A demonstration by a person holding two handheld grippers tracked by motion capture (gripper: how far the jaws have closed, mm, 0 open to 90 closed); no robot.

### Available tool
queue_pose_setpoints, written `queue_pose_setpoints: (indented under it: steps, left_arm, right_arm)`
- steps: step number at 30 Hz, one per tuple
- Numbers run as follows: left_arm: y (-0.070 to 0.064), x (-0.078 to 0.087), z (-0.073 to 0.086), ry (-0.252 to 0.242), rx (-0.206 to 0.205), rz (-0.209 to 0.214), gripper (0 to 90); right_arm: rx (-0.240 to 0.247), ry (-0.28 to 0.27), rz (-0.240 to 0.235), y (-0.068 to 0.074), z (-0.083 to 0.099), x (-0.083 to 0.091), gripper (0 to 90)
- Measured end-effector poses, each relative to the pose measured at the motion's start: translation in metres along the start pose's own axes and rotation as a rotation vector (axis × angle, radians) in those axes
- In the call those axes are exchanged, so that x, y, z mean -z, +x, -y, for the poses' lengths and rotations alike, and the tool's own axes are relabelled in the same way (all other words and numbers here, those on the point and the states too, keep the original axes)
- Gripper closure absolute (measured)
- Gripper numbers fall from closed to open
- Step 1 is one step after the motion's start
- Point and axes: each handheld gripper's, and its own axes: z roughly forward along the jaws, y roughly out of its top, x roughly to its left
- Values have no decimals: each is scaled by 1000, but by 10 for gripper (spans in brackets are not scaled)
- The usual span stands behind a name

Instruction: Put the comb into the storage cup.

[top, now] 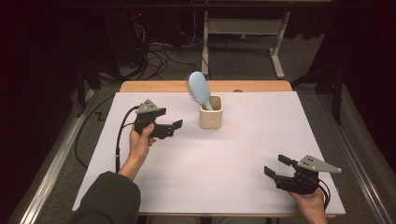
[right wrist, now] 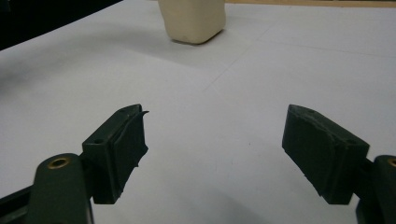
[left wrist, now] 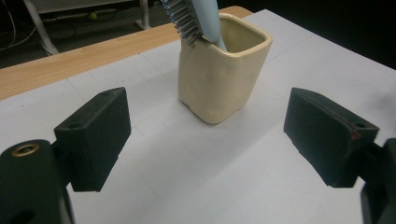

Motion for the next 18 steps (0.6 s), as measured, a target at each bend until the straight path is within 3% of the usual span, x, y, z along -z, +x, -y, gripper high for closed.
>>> queue_pose_setpoints:
  steps: [7, 18]
  left_arm:
    - [-2, 5, 0, 1, -21, -10, 158]
    - [-2, 14, 4, -10, -19, -16, 157]
  right_arm:
    - [0, 0, 0, 0, 0, 0, 220]
    - [4, 1, 1, 0, 0, 0, 221]
